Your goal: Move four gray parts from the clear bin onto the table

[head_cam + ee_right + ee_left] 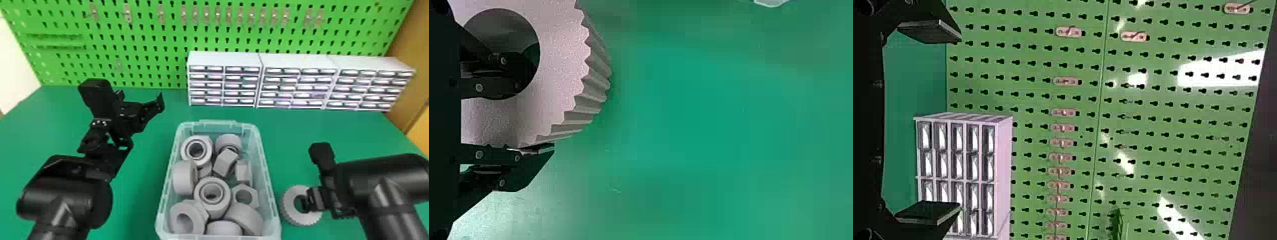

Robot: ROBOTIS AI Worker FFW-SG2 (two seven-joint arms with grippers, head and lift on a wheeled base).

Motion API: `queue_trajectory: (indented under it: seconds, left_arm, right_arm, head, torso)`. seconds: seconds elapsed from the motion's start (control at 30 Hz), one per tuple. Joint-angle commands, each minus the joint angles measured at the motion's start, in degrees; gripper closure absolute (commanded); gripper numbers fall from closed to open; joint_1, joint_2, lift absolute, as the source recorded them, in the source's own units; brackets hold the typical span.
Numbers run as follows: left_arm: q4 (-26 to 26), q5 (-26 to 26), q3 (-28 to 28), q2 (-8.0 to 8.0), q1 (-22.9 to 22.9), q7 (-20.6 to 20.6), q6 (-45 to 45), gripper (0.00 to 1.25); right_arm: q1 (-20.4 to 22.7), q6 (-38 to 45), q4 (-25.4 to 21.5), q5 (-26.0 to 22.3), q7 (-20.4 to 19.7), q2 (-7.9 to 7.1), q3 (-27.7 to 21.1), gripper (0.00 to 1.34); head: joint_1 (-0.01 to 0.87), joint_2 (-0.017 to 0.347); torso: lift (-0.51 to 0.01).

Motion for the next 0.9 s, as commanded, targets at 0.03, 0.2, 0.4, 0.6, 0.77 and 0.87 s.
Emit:
queue_trajectory:
  seconds: [0.03,0.2,0.4,0.6,0.77,0.87]
  left_arm:
    - [0.22,0.07,-0.25,-0.08,-0.2,-0.17,0.0,0.1]
    - [0.22,0.16,-0.25,-0.08,-0.2,-0.25,0.0,0.1]
    - [0.22,0.16,-0.25,-0.08,-0.2,-0.43,0.0,0.1]
    - [0.3,0.25,-0.16,-0.08,-0.2,-0.52,0.0,0.1]
    - [0.3,0.25,-0.16,-0.08,-0.2,-0.52,0.0,0.1]
    - [0.3,0.25,-0.16,-0.08,-0.2,-0.61,0.0,0.1]
  right_arm:
    - [0.02,0.08,0.04,0.44,0.0,0.0,0.07,1.05]
    - [0.02,0.08,0.04,0.97,0.0,0.0,0.42,0.98]
    - [0.63,0.08,0.04,-0.44,0.0,0.0,-0.46,0.58]
    - [0.54,0.08,0.04,0.53,0.0,0.0,0.07,0.47]
    - [0.54,0.08,0.04,0.97,0.0,0.0,0.24,0.46]
    - [0.54,0.08,0.04,1.32,0.0,0.0,0.33,0.46]
  head:
    - [0.678,0.034]
    - [0.678,0.034]
    - [0.678,0.034]
    - [0.678,0.034]
    - [0.678,0.034]
    - [0.678,0.034]
  torso:
    - [-0.05]
    - [-0.05]
    - [-0.05]
    - [-0.05]
    - [-0.05]
    - [-0.05]
